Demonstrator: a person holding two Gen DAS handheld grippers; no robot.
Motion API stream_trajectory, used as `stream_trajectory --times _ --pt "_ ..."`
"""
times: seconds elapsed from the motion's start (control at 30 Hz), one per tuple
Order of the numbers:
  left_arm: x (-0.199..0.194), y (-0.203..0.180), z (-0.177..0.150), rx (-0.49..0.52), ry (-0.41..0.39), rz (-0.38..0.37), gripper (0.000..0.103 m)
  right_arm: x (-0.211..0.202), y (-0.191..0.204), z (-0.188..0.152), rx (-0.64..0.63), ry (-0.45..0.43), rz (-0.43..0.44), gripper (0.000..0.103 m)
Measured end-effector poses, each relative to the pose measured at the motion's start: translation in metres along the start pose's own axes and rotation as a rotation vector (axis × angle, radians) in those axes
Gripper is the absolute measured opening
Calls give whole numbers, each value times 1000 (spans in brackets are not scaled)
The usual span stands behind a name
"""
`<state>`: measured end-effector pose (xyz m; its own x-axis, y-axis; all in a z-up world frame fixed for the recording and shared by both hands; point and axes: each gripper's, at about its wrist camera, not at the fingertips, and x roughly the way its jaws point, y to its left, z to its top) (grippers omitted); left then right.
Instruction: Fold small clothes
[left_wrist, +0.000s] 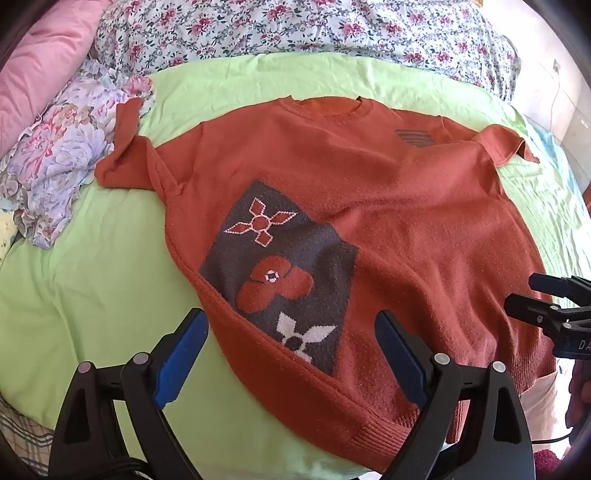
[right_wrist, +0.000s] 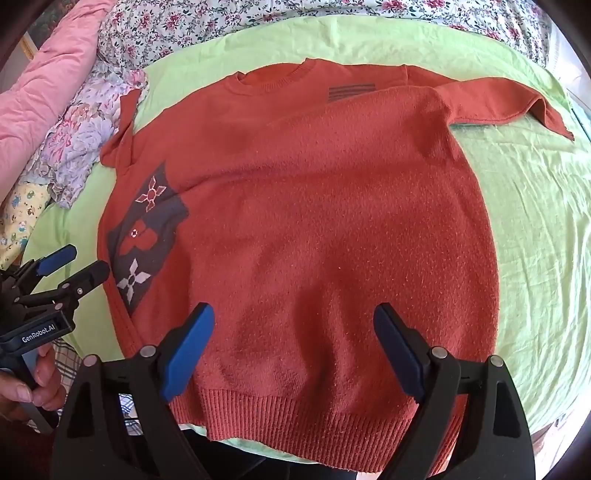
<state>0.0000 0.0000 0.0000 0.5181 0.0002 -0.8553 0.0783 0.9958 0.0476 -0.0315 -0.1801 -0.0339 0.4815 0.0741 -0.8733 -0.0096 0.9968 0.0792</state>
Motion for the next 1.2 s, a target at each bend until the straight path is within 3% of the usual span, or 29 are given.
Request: stream_trajectory --times 1.2 --pt "10 1 8 -5 8 -5 92 4 1 9 20 2 18 88"
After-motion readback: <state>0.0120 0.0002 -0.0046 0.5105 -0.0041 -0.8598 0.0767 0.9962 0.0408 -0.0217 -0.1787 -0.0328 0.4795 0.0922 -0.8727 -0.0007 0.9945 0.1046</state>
